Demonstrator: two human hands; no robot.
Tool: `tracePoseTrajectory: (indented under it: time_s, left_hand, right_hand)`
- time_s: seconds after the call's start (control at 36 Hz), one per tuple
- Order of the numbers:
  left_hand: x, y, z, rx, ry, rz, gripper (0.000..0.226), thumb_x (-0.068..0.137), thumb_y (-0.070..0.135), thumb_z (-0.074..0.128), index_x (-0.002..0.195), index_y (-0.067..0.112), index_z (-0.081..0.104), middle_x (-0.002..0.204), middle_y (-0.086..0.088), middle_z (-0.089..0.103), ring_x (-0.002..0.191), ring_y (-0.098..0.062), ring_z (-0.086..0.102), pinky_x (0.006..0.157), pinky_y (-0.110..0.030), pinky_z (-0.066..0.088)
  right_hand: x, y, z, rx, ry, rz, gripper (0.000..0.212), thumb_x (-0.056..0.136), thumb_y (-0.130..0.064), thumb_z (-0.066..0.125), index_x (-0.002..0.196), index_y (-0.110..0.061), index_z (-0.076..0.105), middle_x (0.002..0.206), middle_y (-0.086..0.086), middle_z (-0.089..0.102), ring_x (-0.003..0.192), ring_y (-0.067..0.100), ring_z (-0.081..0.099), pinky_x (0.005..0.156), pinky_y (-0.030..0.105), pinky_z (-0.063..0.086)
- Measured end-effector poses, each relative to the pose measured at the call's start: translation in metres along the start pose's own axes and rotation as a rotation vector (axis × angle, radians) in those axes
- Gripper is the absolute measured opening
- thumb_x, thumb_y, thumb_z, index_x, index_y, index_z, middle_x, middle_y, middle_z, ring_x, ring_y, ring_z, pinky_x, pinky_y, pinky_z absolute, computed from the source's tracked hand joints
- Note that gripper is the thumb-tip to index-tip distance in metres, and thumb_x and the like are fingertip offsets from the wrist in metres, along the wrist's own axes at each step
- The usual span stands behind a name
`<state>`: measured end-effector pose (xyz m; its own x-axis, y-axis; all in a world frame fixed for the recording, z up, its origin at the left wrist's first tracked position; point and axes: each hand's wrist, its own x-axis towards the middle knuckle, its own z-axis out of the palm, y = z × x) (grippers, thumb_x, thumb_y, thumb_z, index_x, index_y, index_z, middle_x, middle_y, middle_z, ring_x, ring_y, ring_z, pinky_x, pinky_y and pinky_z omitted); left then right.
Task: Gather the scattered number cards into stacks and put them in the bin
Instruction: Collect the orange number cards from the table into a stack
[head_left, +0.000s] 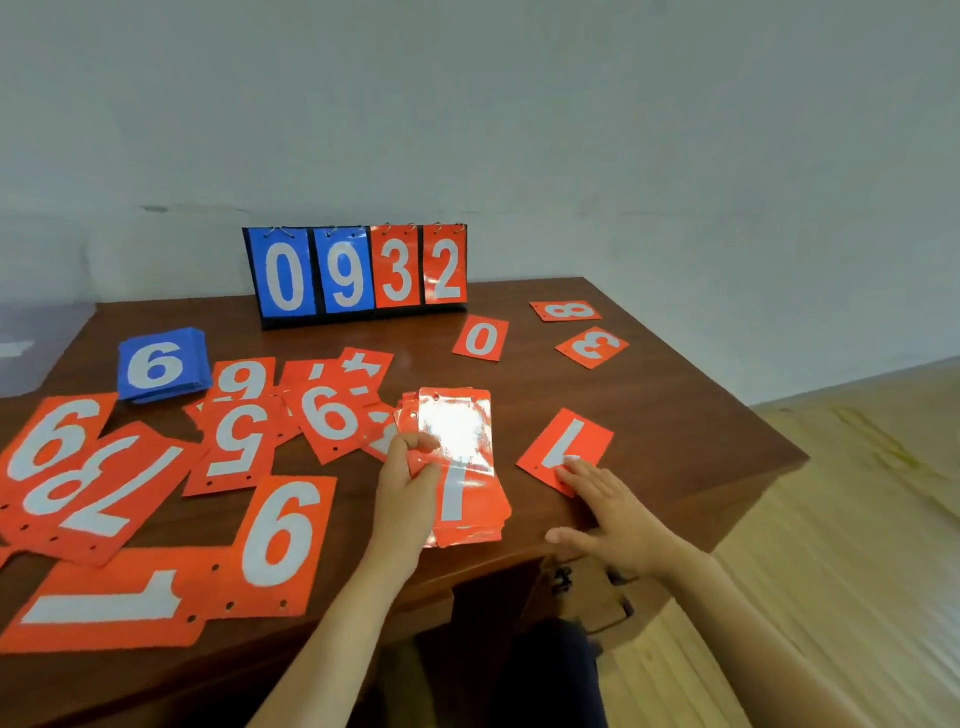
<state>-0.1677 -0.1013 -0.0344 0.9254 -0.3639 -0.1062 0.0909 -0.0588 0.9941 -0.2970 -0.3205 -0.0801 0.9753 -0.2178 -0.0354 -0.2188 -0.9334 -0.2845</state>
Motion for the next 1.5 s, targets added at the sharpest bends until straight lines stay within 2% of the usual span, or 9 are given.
tracePoseTrajectory:
  time_s: [0.08,0.22,0.44,0.56,0.67,0.86,1.06,1.28,1.5]
  left_hand:
    - [-0.008,-0.002,0.009,-0.006,-0.032,0.004,0.019,0.097,0.014,0.048,0.114,0.022,0.047,0.111,0.012,0.043,0.086,-0.006,0.05,0.06,-0.017,0.042]
    - [-0.014,-0.006,0.013,-0.02,-0.067,0.019,0.018,0.096,0.013,0.049,0.108,0.027,0.047,0.109,0.011,0.046,0.093,-0.01,0.054,0.067,-0.021,0.048]
    - [-0.015,-0.005,0.008,0.125,-0.039,0.097,0.022,0.097,0.012,0.045,0.109,0.03,0.046,0.136,0.004,0.041,0.124,-0.017,0.042,0.098,-0.035,0.045]
    - [-0.014,-0.003,0.006,0.149,-0.052,0.12,0.023,0.097,0.012,0.045,0.114,0.028,0.047,0.136,0.004,0.042,0.127,-0.018,0.042,0.101,-0.039,0.045]
    - [-0.012,0.001,0.004,0.099,-0.098,0.115,0.022,0.097,0.015,0.047,0.109,0.033,0.049,0.125,0.009,0.046,0.12,-0.016,0.048,0.095,-0.039,0.05]
    - [0.001,0.007,0.002,0.044,-0.052,0.057,0.031,0.088,0.02,0.064,0.112,0.027,0.046,0.104,0.017,0.046,0.083,0.0,0.052,0.06,-0.011,0.047]
    - [0.036,0.008,-0.017,0.03,0.058,0.038,0.019,0.094,0.016,0.054,0.104,0.029,0.044,0.122,0.005,0.047,0.112,-0.018,0.052,0.089,-0.038,0.054]
    - [0.081,0.012,-0.036,0.032,0.147,0.037,0.02,0.097,0.011,0.046,0.104,0.03,0.045,0.119,0.007,0.042,0.111,-0.013,0.046,0.092,-0.036,0.051]
    - [0.103,0.012,-0.033,0.004,0.135,-0.007,0.021,0.097,0.015,0.047,0.095,0.036,0.046,0.117,0.01,0.043,0.105,-0.011,0.048,0.086,-0.036,0.053]
  right_hand:
    - [-0.015,0.004,0.005,-0.024,0.023,-0.038,0.094,0.074,-0.074,0.051,0.149,-0.029,0.019,0.15,-0.019,0.004,0.142,-0.002,0.001,0.117,0.024,-0.004]
    - [-0.032,0.005,0.004,0.151,0.24,-0.032,0.032,0.092,-0.023,0.061,0.123,-0.03,0.062,0.13,-0.022,0.052,0.124,-0.001,0.048,0.104,0.018,0.037]
    - [-0.027,-0.031,-0.036,1.028,0.648,0.24,0.015,0.093,-0.019,0.056,0.106,-0.02,0.063,0.096,-0.007,0.069,0.084,0.005,0.068,0.064,0.019,0.055]
    - [-0.007,-0.049,-0.046,1.148,0.657,0.264,0.016,0.093,-0.023,0.056,0.108,-0.017,0.057,0.093,-0.003,0.07,0.08,0.011,0.07,0.061,0.019,0.056]
    - [0.018,-0.064,-0.041,1.051,0.621,0.287,0.014,0.093,-0.025,0.057,0.105,-0.019,0.056,0.094,-0.003,0.068,0.082,0.009,0.069,0.06,0.019,0.056]
    - [0.067,-0.093,-0.025,0.85,0.511,0.2,0.012,0.09,-0.033,0.062,0.099,-0.025,0.061,0.094,-0.01,0.069,0.085,0.009,0.069,0.072,0.024,0.058]
    - [0.159,-0.095,-0.024,0.687,0.467,0.208,0.031,0.084,-0.033,0.068,0.112,-0.021,0.059,0.111,-0.003,0.064,0.099,0.012,0.062,0.085,0.024,0.052]
    - [0.268,-0.039,-0.018,0.135,0.156,0.333,0.066,0.096,-0.045,0.044,0.15,-0.017,0.017,0.159,0.004,0.009,0.147,0.028,0.0,0.117,0.045,0.01]
    - [0.308,-0.032,-0.016,0.054,-0.073,0.342,0.057,0.1,-0.047,0.024,0.151,-0.027,0.006,0.16,0.003,-0.005,0.146,0.029,-0.005,0.114,0.056,-0.001]
